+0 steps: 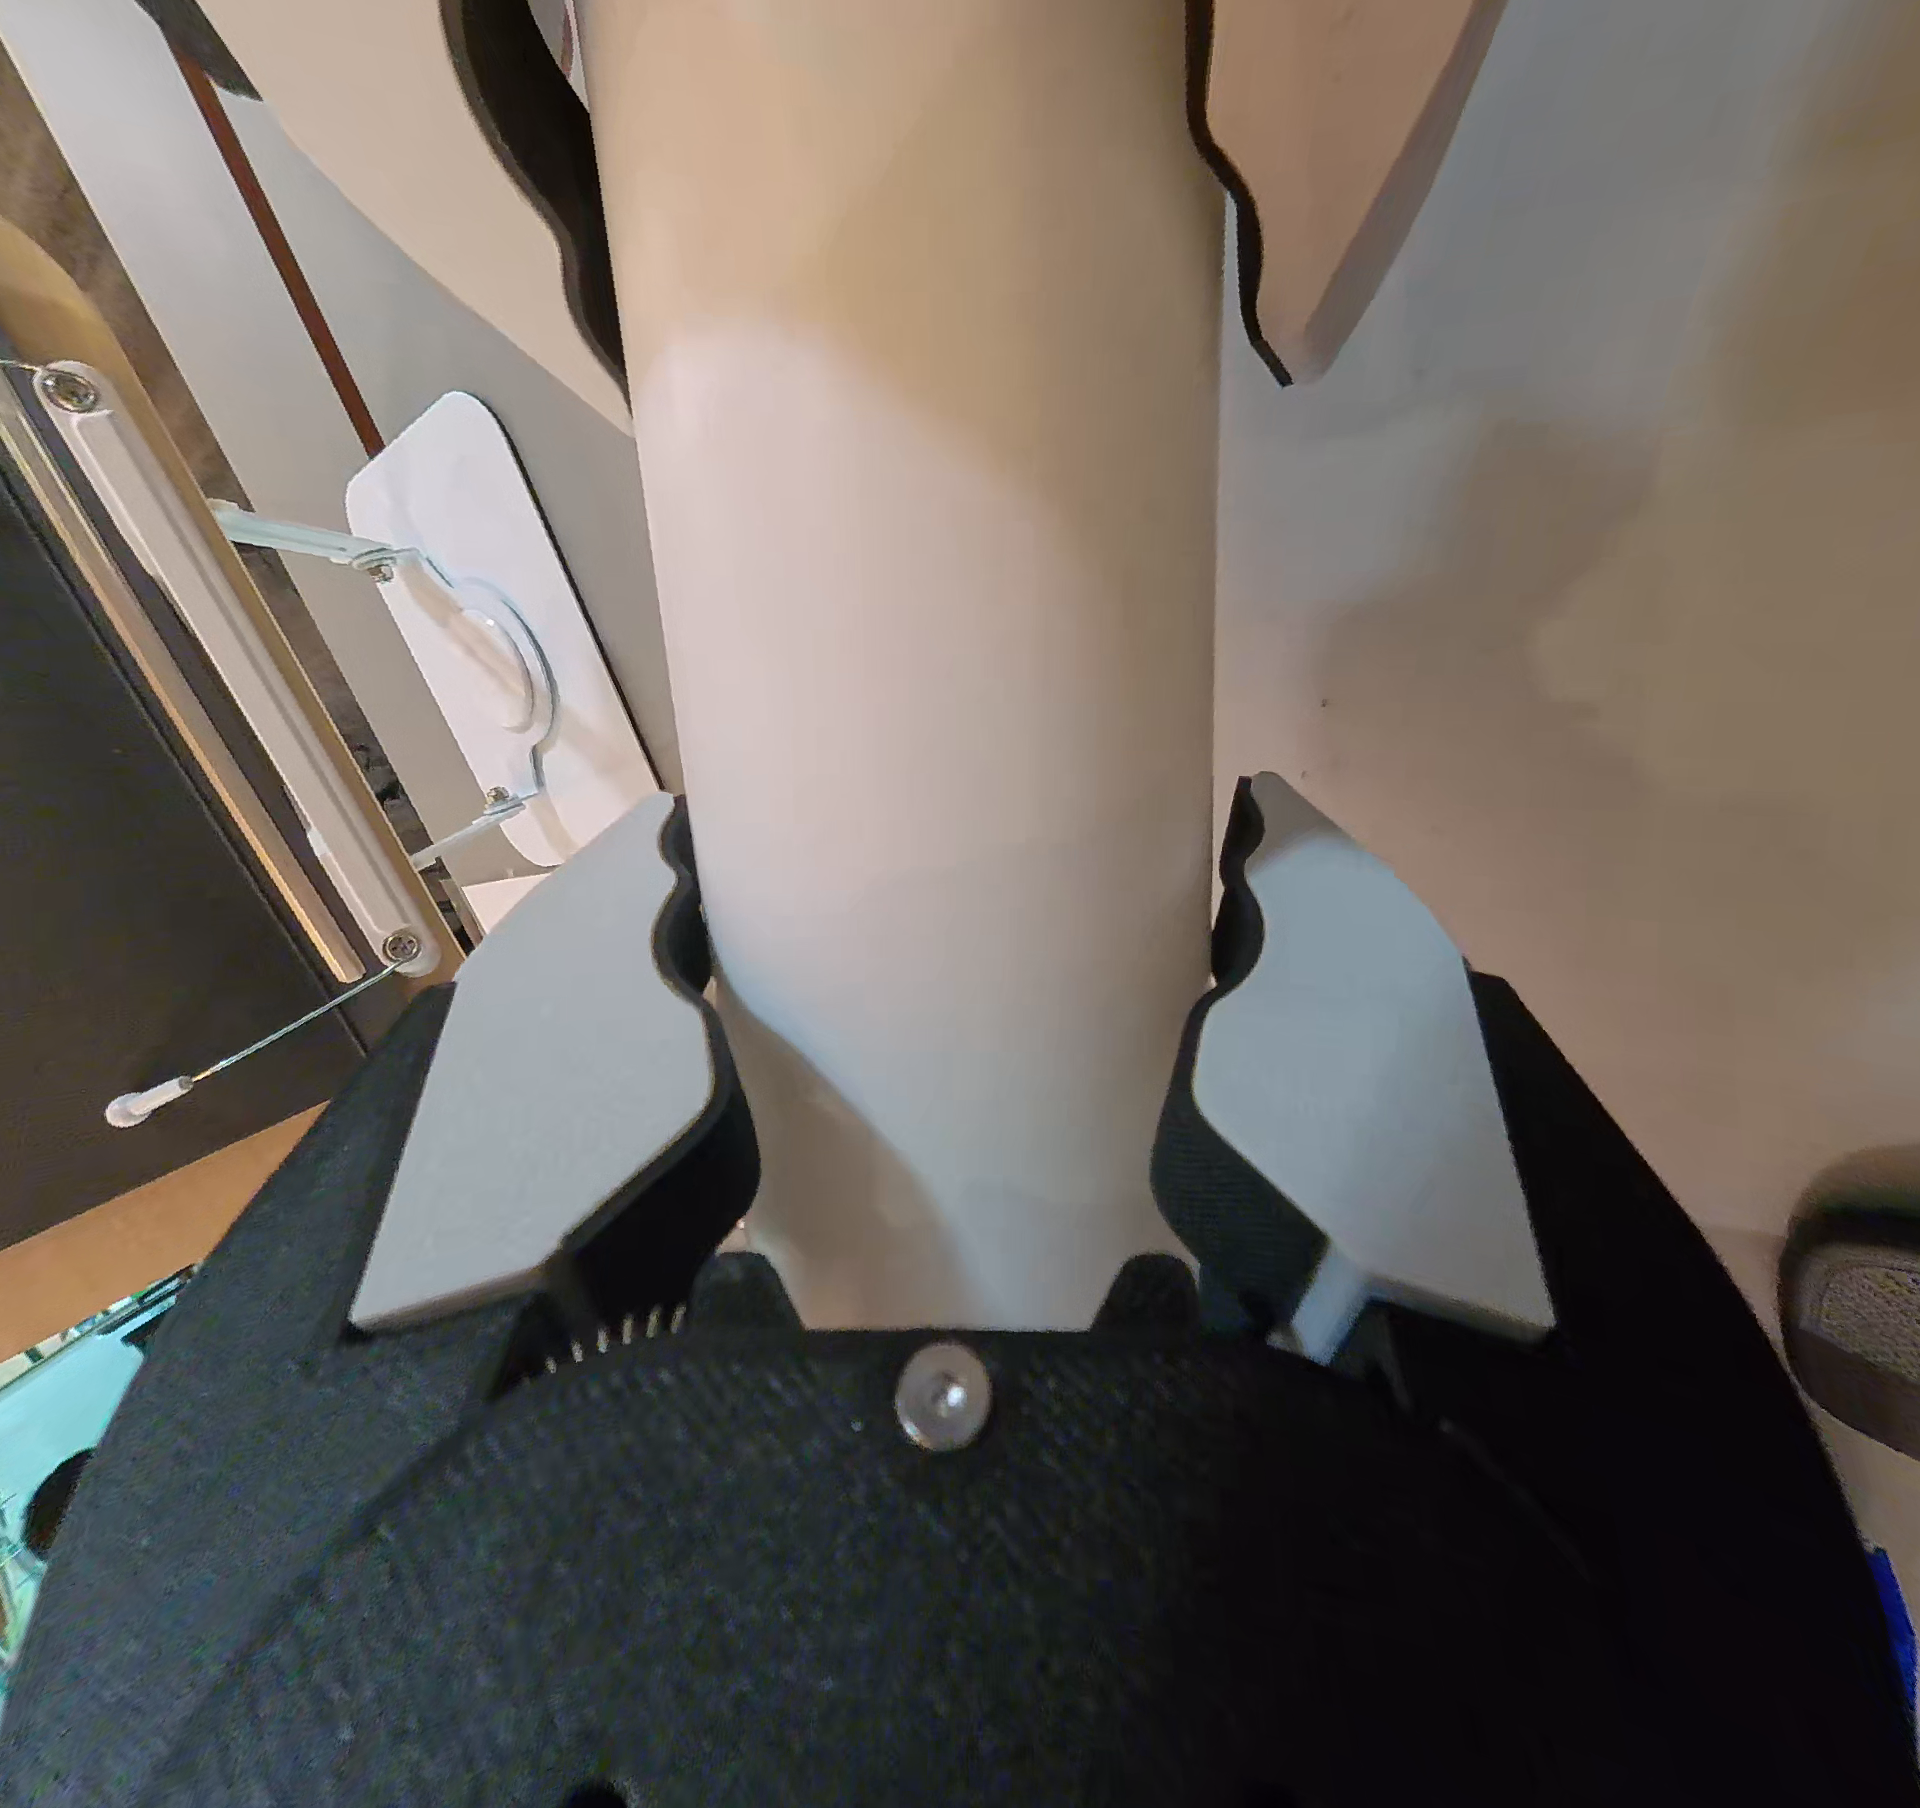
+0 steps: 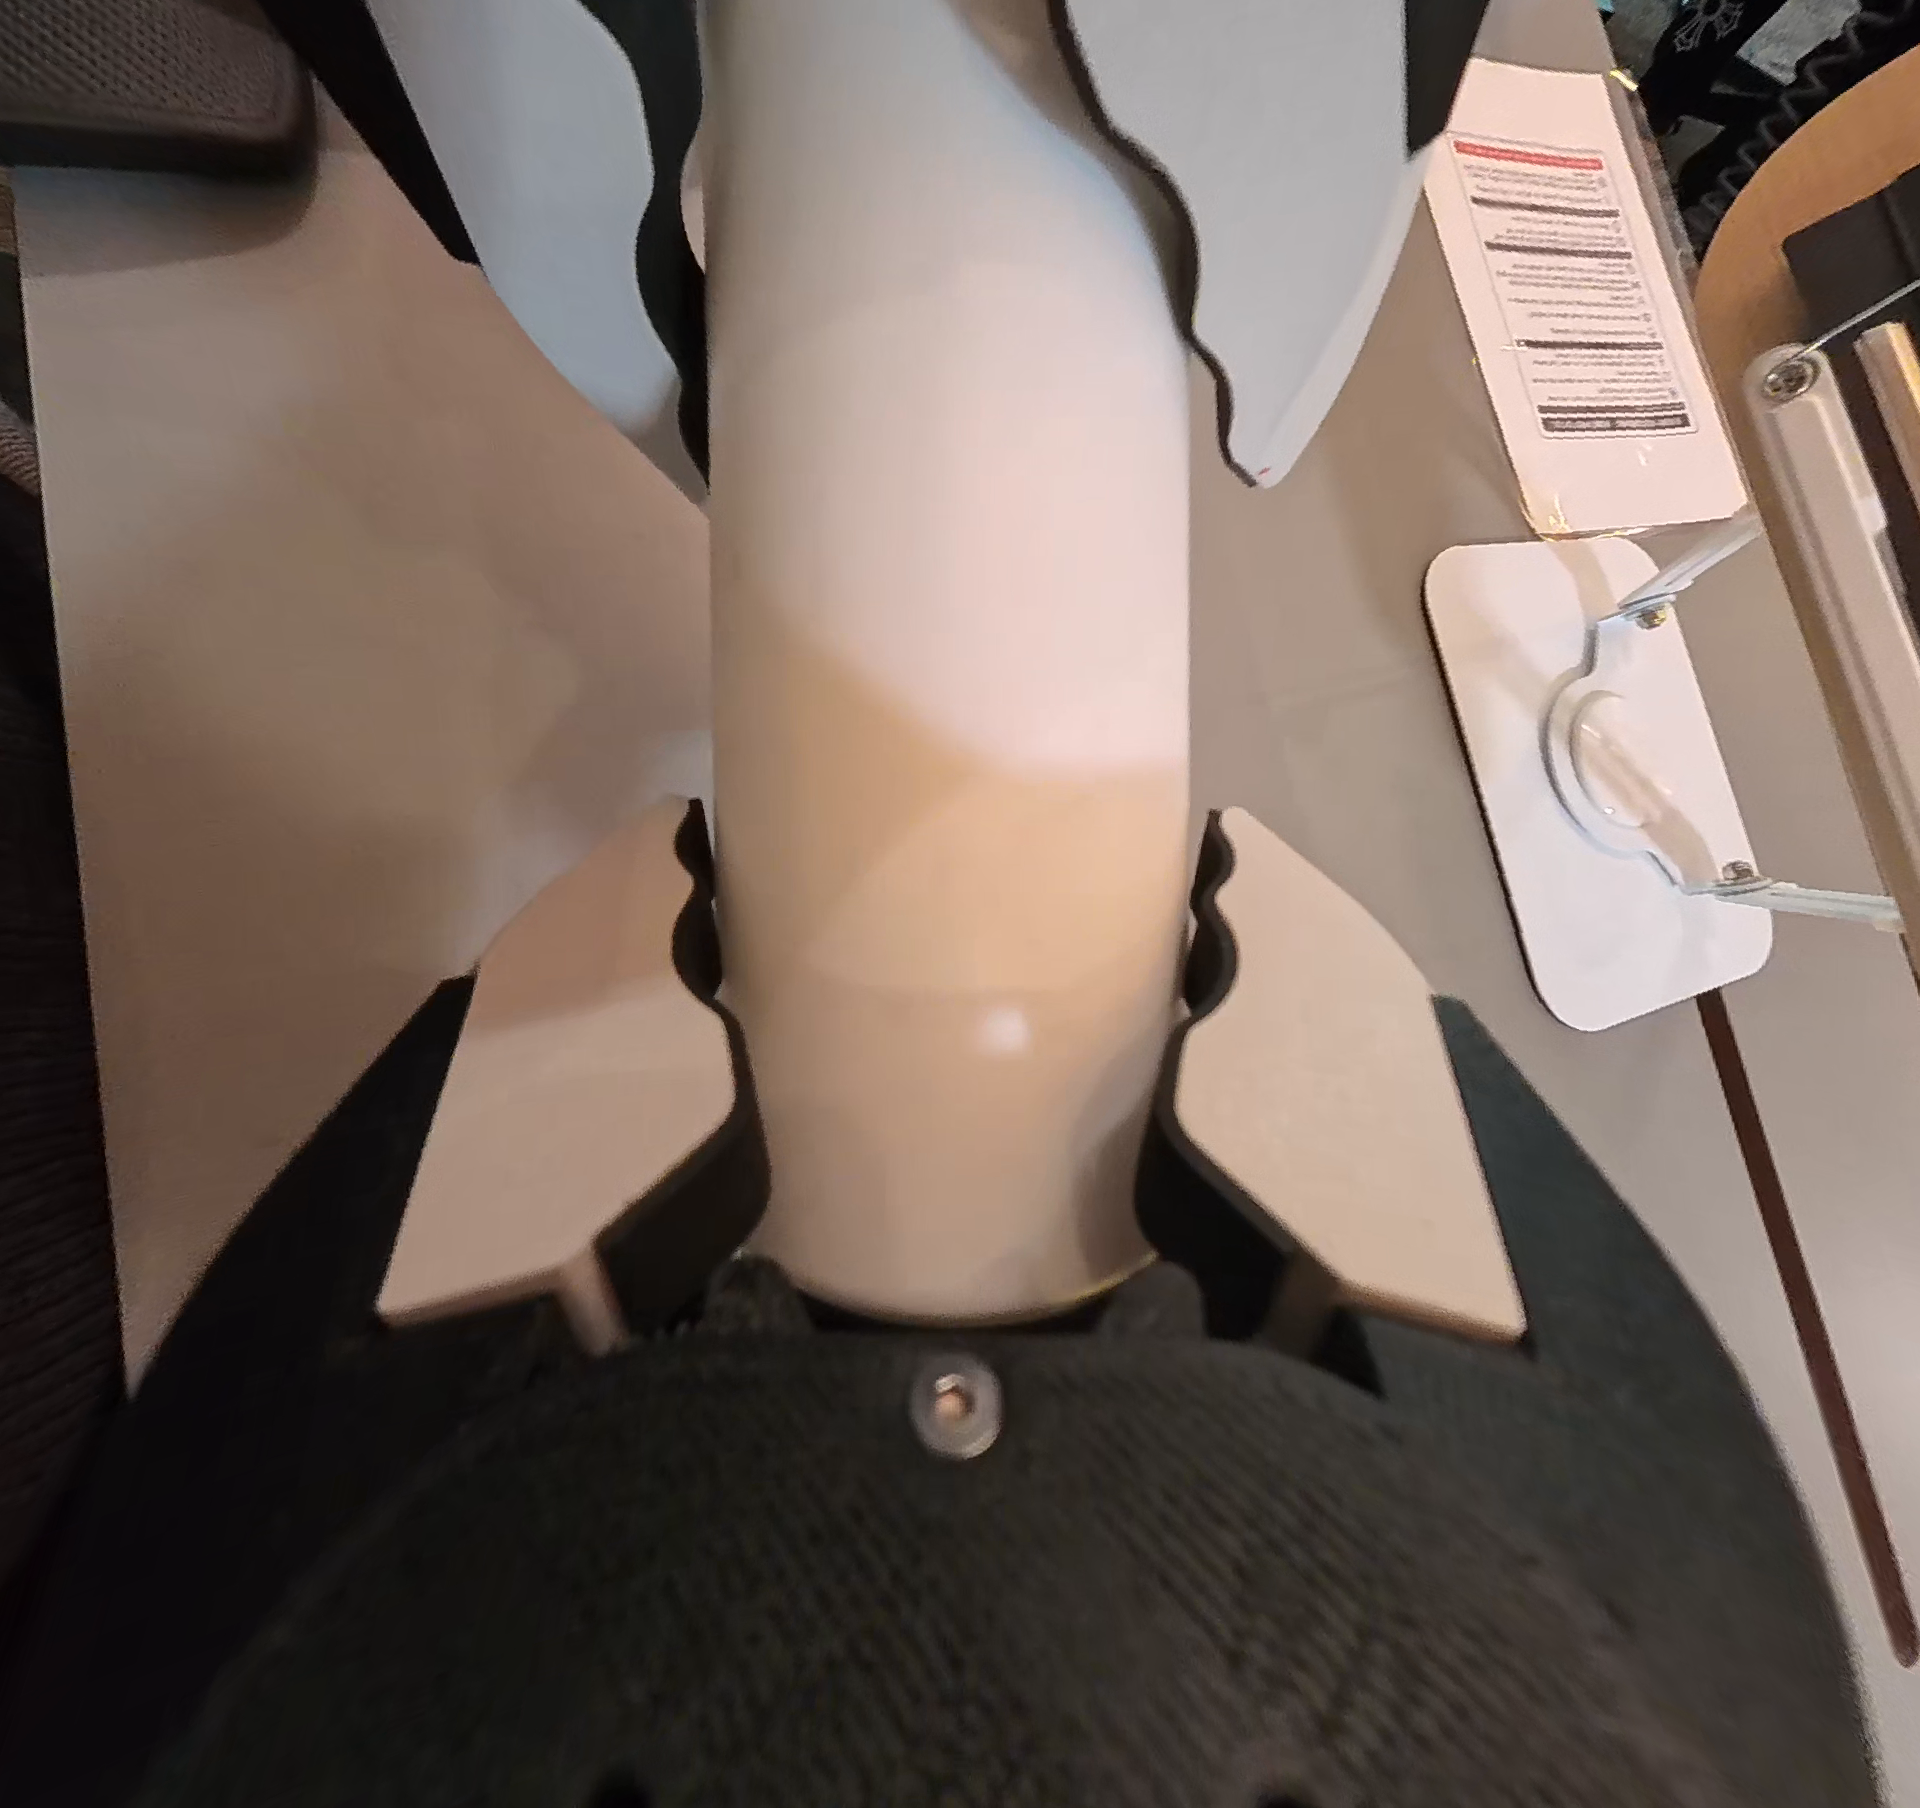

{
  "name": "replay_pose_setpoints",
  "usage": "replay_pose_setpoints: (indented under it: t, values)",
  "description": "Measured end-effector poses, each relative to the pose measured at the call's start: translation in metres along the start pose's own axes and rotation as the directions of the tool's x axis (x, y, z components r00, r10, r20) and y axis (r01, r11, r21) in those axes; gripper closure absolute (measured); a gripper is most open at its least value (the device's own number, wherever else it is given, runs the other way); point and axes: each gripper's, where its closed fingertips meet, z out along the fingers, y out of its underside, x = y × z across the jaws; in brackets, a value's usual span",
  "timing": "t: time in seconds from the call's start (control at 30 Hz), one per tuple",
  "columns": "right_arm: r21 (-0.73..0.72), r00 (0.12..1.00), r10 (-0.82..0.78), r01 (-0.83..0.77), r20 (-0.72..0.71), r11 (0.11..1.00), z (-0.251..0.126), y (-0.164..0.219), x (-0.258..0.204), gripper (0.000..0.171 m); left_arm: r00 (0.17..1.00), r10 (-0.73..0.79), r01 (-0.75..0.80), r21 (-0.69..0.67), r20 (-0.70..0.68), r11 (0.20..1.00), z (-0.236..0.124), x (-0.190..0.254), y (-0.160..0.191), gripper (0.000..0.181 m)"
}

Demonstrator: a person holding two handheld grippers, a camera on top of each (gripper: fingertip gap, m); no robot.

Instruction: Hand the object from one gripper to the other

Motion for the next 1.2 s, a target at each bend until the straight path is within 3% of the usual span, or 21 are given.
replay_pose_setpoints:
  t: [0.6, 0.73, 0.87, 0.93, 1.1, 1.2]
  values:
    - [0.038, 1.0, -0.004, 0.005, -0.03, 0.999, -0.004, -0.004, 0.006, 0.083, 0.999, 0.006, -0.006, -0.018, 0.033, 1.0, -0.005, -0.006, 0.002, 0.081]
    - [0.053, 0.998, 0.032, -0.029, -0.049, 0.998, -0.01, 0.002, 0.018, 0.084, 0.997, -0.044, 0.045, -0.009, 0.069, 0.999, -0.013, -0.018, 0.009, 0.06]
    - [0.138, 0.992, 0.118, -0.111, -0.048, 0.984, -0.025, 0.005, 0.037, 0.084, 0.968, -0.199, 0.178, 0.146, 0.152, 0.973, -0.038, -0.045, 0.011, 0.049]
    - [0.199, 0.984, 0.17, -0.158, -0.045, 0.967, -0.034, 0.006, 0.047, 0.084, 0.927, -0.329, 0.265, 0.306, 0.182, 0.915, -0.057, -0.062, 0.007, 0.049]
    - [0.392, 0.953, 0.3, -0.289, 0.036, 0.873, -0.059, 0.003, 0.067, 0.084, 0.76, -0.632, 0.418, 0.63, 0.152, 0.654, -0.088, -0.083, 0.017, 0.05]
    - [0.479, 0.933, 0.341, -0.354, 0.116, 0.804, -0.07, -0.002, 0.07, 0.084, 0.661, -0.75, 0.465, 0.788, -0.007, 0.403, -0.091, -0.068, 0.013, 0.055]
